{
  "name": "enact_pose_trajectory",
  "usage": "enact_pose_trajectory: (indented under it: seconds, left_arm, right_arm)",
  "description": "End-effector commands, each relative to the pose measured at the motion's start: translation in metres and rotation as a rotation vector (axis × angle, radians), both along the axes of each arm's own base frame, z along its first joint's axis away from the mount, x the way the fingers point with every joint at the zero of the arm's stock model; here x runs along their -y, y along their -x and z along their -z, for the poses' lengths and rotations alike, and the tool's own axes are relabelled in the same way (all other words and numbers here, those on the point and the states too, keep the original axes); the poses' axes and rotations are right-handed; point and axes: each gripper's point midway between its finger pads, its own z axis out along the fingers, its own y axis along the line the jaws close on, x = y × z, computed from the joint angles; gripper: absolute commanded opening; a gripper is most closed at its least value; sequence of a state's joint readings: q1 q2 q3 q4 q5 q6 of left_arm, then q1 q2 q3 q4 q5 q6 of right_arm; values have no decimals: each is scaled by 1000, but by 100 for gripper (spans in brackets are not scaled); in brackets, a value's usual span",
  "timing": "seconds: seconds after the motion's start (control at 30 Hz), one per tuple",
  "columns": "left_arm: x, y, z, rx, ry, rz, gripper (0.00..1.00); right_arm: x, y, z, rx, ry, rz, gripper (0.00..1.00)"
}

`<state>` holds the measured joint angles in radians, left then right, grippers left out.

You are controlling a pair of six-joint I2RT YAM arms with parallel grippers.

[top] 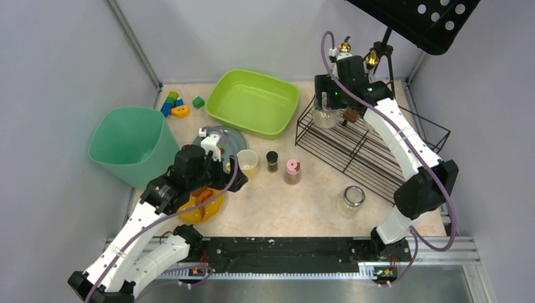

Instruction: Clear the kitchen counter

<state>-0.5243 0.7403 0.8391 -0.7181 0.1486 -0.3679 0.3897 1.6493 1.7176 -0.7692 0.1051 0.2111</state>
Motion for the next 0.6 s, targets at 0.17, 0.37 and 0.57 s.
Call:
enact_pose_trajectory:
  seconds: [0.17, 0.37, 0.57]
  left_arm:
    - [0, -5, -2, 24, 8, -7, 99]
    - [1, -4, -4, 29, 15, 1, 99]
    - [2, -2, -6, 34, 22, 11, 99]
  right_arm:
    - [13, 44, -68, 158, -62, -60, 88]
    - [31, 101, -57, 122, -51, -83, 88]
    - [55, 155, -19, -1, -16, -50, 87]
